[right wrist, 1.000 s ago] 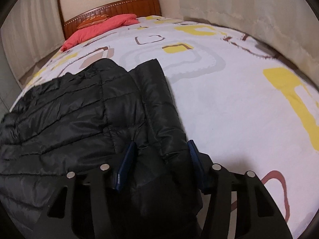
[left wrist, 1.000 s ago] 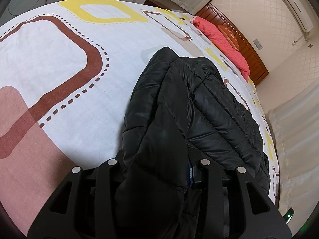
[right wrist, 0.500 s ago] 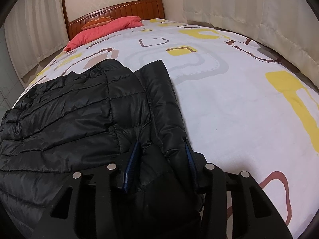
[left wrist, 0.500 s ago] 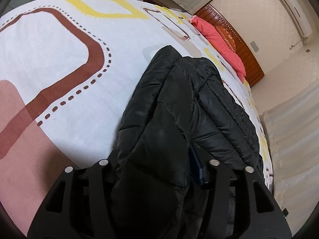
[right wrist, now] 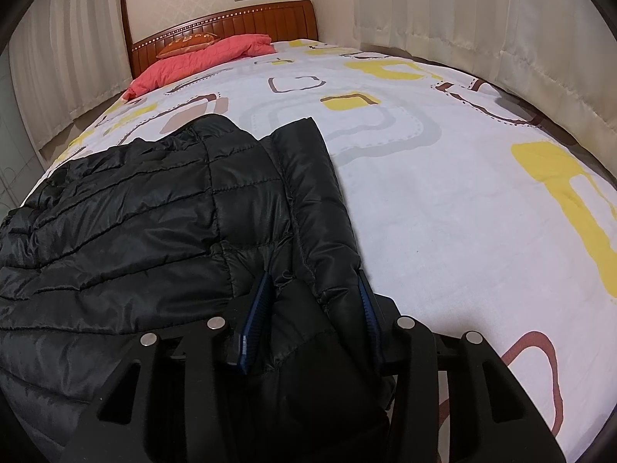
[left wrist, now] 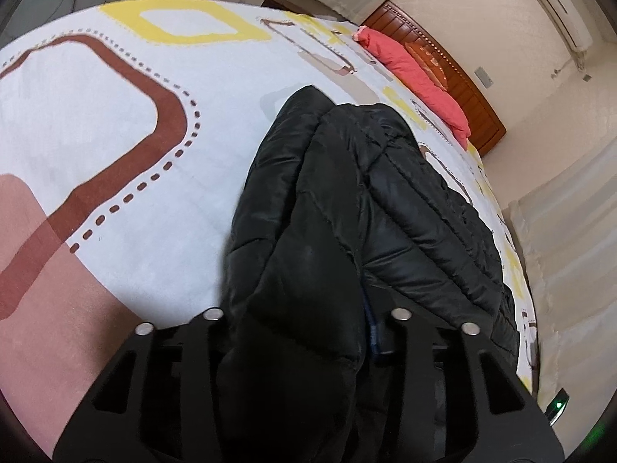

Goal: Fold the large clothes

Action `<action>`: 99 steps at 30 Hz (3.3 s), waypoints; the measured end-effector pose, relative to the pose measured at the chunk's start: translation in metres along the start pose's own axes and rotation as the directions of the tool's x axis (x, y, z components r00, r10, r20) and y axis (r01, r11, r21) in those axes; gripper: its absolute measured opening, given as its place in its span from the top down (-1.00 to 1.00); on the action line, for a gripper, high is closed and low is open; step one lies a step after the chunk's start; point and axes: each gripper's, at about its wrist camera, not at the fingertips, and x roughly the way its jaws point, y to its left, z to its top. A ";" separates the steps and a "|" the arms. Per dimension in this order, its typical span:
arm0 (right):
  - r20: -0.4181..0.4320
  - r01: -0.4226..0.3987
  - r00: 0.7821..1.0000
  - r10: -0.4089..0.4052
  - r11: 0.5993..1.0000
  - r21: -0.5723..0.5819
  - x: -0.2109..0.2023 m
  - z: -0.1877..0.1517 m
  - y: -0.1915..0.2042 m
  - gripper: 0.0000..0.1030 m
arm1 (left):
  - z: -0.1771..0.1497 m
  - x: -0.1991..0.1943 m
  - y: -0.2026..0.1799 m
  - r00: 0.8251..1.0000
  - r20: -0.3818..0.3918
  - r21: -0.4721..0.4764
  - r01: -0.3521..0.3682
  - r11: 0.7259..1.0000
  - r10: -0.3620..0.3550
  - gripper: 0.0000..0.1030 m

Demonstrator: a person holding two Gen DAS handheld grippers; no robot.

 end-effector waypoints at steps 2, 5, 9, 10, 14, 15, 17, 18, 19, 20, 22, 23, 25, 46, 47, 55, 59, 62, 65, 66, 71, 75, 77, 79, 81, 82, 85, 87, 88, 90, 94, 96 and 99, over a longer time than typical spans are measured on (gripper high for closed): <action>0.003 0.002 1.000 -0.002 1.000 -0.001 0.000 0.000 0.000 0.15 | -0.001 -0.002 -0.003 1.000 0.012 0.020 -0.008 1.000 0.008 0.33; 0.008 0.008 1.000 -0.008 1.000 -0.004 -0.001 -0.001 0.001 0.15 | -0.001 -0.005 -0.006 1.000 0.020 0.021 -0.008 1.000 0.008 0.39; 0.012 0.016 1.000 -0.016 1.000 -0.010 -0.001 -0.002 0.002 0.15 | -0.002 -0.008 -0.009 1.000 0.028 0.038 -0.004 0.999 0.003 0.46; 0.013 0.017 1.000 -0.017 1.000 -0.010 -0.001 -0.002 0.002 0.15 | -0.002 -0.010 -0.010 0.999 0.032 0.045 -0.002 0.999 0.001 0.47; 0.017 0.023 1.000 -0.022 1.000 -0.012 0.000 -0.003 0.004 0.15 | -0.004 -0.021 -0.022 0.998 0.057 0.082 0.008 0.997 -0.012 0.52; 0.018 0.024 1.000 -0.024 1.000 -0.013 -0.001 -0.003 0.004 0.15 | -0.004 -0.024 -0.026 0.998 0.065 0.095 0.008 0.995 -0.015 0.53; 0.019 0.026 0.999 -0.026 1.000 -0.014 -0.001 -0.004 0.005 0.15 | -0.004 -0.030 -0.036 0.997 0.079 0.124 0.015 0.992 -0.025 0.53; 0.019 0.026 0.999 -0.026 1.000 -0.013 -0.001 -0.004 0.004 0.15 | -0.005 -0.032 -0.039 0.996 0.083 0.133 0.018 0.991 -0.029 0.54; 0.019 0.025 1.000 -0.025 1.000 -0.014 -0.001 -0.004 0.005 0.15 | -0.006 -0.034 -0.045 0.995 0.089 0.149 0.024 0.989 -0.038 0.54; 0.019 0.026 1.000 -0.025 1.000 -0.014 -0.001 -0.004 0.004 0.15 | -0.006 -0.036 -0.048 0.995 0.091 0.158 0.028 0.987 -0.043 0.54; 0.019 0.026 0.999 -0.026 1.000 -0.014 -0.001 -0.004 0.004 0.15 | -0.006 -0.038 -0.056 0.994 0.094 0.174 0.040 0.984 -0.057 0.54; 0.019 0.027 0.999 -0.026 1.000 -0.014 -0.001 -0.004 0.004 0.15 | -0.007 -0.040 -0.061 0.993 0.095 0.182 0.047 0.982 -0.066 0.54; 0.019 0.026 0.999 -0.026 1.000 -0.014 -0.001 -0.004 0.004 0.15 | -0.008 -0.043 -0.072 0.992 0.096 0.200 0.063 0.978 -0.084 0.54; 0.027 0.021 0.999 -0.021 1.000 0.008 -0.004 -0.007 0.005 0.15 | -0.063 -0.032 -0.187 0.983 0.017 0.433 0.156 0.888 -0.181 0.55; 0.027 0.019 0.999 -0.020 1.000 0.010 -0.004 -0.008 0.005 0.15 | -0.065 -0.031 -0.192 0.983 0.013 0.440 0.160 0.883 -0.185 0.55; 0.028 0.004 1.000 -0.004 1.000 0.023 -0.003 -0.008 0.001 0.15 | -0.083 -0.025 -0.217 0.980 -0.012 0.488 0.177 0.854 -0.196 0.55; 0.029 -0.005 1.000 0.004 1.000 0.030 -0.002 -0.009 -0.001 0.15 | -0.094 -0.021 -0.232 0.979 -0.027 0.524 0.185 0.831 -0.201 0.55; 0.029 -0.010 1.000 0.009 0.999 0.034 -0.001 -0.008 -0.003 0.15 | -0.104 -0.016 -0.242 0.979 -0.037 0.553 0.186 0.812 -0.198 0.55; 0.029 -0.017 0.999 0.015 0.999 0.038 -0.001 -0.009 -0.004 0.15 | -0.113 -0.009 -0.251 0.979 -0.055 0.577 0.190 0.794 -0.194 0.55; 0.030 -0.019 0.999 0.018 0.999 0.040 -0.001 -0.008 -0.005 0.15 | -0.115 -0.006 -0.254 0.979 -0.060 0.585 0.191 0.788 -0.193 0.55; 0.030 -0.029 0.999 0.027 0.998 0.048 0.000 -0.008 -0.007 0.15 | -0.128 0.007 -0.270 0.979 -0.091 0.625 0.199 0.755 -0.183 0.55; 0.030 -0.035 0.999 0.034 0.998 0.055 0.000 -0.009 -0.008 0.15 | -0.138 0.016 -0.281 0.979 -0.104 0.650 0.198 0.734 -0.173 0.55; 0.030 -0.037 0.999 0.036 0.998 0.058 0.001 -0.009 -0.008 0.15 | -0.142 0.021 -0.285 0.980 -0.112 0.656 0.199 0.728 -0.167 0.55; 0.030 -0.040 0.999 0.038 0.997 0.061 0.001 -0.009 -0.008 0.15 | -0.146 0.025 -0.288 0.980 -0.118 0.663 0.199 0.722 -0.162 0.55; 0.030 -0.044 0.999 0.042 0.997 0.064 0.001 -0.009 -0.009 0.15 | -0.150 0.030 -0.291 0.980 -0.126 0.671 0.199 0.714 -0.155 0.55; 0.030 -0.046 0.999 0.044 0.997 0.066 0.001 -0.010 -0.009 0.15 | -0.152 0.032 -0.293 0.980 -0.129 0.677 0.199 0.709 -0.152 0.55; 0.030 -0.053 0.998 0.051 0.996 0.074 0.001 -0.010 -0.010 0.15 | -0.160 0.040 -0.299 0.981 -0.135 0.695 0.195 0.692 -0.141 0.55; 0.029 -0.056 0.998 0.054 0.995 0.079 0.002 -0.009 -0.012 0.15 | -0.163 0.043 -0.301 0.981 -0.138 0.700 0.195 0.687 -0.137 0.55; 0.028 -0.058 0.998 0.055 0.995 0.081 0.002 -0.009 -0.012 0.15 | -0.164 0.045 -0.301 0.981 -0.140 0.702 0.195 0.685 -0.136 0.55; 0.027 -0.059 0.998 0.057 0.995 0.084 0.002 -0.009 -0.013 0.15 | -0.166 0.047 -0.303 0.981 -0.143 0.706 0.194 0.682 -0.131 0.55; 0.027 -0.066 0.998 0.064 0.993 0.094 0.002 -0.010 -0.014 0.15 | -0.174 0.054 -0.307 0.982 -0.144 0.719 0.189 0.668 -0.123 0.55; 0.026 -0.068 0.998 0.066 0.993 0.098 0.002 -0.010 -0.014 0.15 | -0.178 0.055 -0.307 0.983 -0.141 0.727 0.185 0.662 -0.120 0.55; 0.025 -0.071 0.997 0.069 0.992 0.103 0.002 -0.010 -0.015 0.15 | -0.181 0.058 -0.308 0.983 -0.137 0.734 0.181 0.655 -0.118 0.55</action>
